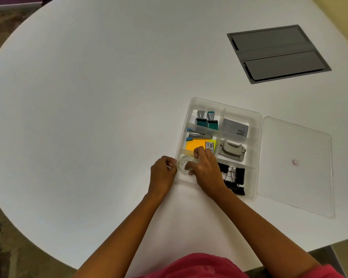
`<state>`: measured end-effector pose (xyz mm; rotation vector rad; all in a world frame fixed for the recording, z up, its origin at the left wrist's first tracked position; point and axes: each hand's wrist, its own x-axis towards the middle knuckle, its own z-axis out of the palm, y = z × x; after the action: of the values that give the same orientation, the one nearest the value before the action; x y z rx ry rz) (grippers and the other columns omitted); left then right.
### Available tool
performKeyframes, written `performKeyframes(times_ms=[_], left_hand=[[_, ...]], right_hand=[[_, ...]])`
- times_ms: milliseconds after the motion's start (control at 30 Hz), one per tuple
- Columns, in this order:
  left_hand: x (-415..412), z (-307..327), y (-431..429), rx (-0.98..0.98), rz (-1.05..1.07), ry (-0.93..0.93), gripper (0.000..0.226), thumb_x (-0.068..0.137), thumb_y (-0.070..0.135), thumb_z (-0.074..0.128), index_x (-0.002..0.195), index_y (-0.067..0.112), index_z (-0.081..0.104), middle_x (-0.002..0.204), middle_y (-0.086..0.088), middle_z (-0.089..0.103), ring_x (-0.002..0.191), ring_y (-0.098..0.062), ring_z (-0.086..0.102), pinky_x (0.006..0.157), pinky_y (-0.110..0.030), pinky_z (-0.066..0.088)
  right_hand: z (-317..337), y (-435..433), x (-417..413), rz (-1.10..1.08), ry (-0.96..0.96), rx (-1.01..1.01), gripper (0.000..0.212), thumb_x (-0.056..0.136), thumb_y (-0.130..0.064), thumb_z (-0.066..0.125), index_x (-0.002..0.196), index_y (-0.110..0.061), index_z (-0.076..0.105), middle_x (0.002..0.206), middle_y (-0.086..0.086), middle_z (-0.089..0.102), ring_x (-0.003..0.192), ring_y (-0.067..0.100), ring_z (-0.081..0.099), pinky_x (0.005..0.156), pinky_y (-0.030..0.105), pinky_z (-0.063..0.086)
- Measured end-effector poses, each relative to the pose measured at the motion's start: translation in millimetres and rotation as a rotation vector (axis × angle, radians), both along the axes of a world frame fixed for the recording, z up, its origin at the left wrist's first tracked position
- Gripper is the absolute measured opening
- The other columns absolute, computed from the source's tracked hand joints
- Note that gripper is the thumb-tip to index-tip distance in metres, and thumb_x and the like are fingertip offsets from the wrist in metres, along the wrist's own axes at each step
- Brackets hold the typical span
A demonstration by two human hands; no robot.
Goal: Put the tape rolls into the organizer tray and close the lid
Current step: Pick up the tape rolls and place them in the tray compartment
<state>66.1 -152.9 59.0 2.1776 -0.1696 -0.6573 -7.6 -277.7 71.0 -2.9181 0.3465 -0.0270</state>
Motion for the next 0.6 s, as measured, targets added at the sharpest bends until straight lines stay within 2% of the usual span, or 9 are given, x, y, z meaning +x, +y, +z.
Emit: performKeyframes(times_ms=[233, 433, 533, 600], left_hand=[[0, 0, 0, 0.013, -0.007, 0.006, 0.022, 0.089, 0.012, 0.057, 0.109, 0.005, 0.061, 0.110, -0.013, 0.066, 0.087, -0.013, 0.054, 0.081, -0.021, 0.044], [3, 0, 0, 0.012, -0.022, 0.036, 0.020, 0.089, 0.014, 0.058, 0.107, 0.007, 0.061, 0.107, -0.009, 0.066, 0.083, -0.011, 0.053, 0.076, -0.019, 0.041], [3, -1, 1, 0.002, -0.019, 0.046, 0.019, 0.089, 0.015, 0.058, 0.106, 0.007, 0.062, 0.104, -0.006, 0.065, 0.083, -0.011, 0.053, 0.075, -0.018, 0.041], [3, -2, 2, 0.000, -0.020, 0.048, 0.019, 0.089, 0.015, 0.058, 0.106, 0.008, 0.062, 0.099, -0.003, 0.064, 0.081, -0.011, 0.053, 0.069, -0.013, 0.039]], right_hand=[[-1, 6, 6, -0.133, 0.019, -0.020, 0.022, 0.057, -0.011, 0.088, 0.074, -0.013, 0.074, 0.092, 0.013, 0.061, 0.083, 0.031, 0.058, 0.063, 0.037, 0.049], [-2, 8, 10, -0.133, 0.130, -0.105, 0.019, 0.060, -0.005, 0.086, 0.074, -0.010, 0.074, 0.103, 0.015, 0.062, 0.091, 0.031, 0.059, 0.068, 0.037, 0.050], [-2, 8, 10, -0.170, 0.165, -0.098, 0.022, 0.064, 0.003, 0.081, 0.082, -0.006, 0.073, 0.111, 0.019, 0.060, 0.096, 0.035, 0.057, 0.075, 0.039, 0.051], [-3, 8, 9, -0.188, 0.184, -0.090, 0.023, 0.072, 0.005, 0.073, 0.092, -0.005, 0.070, 0.119, 0.020, 0.055, 0.102, 0.037, 0.054, 0.081, 0.041, 0.049]])
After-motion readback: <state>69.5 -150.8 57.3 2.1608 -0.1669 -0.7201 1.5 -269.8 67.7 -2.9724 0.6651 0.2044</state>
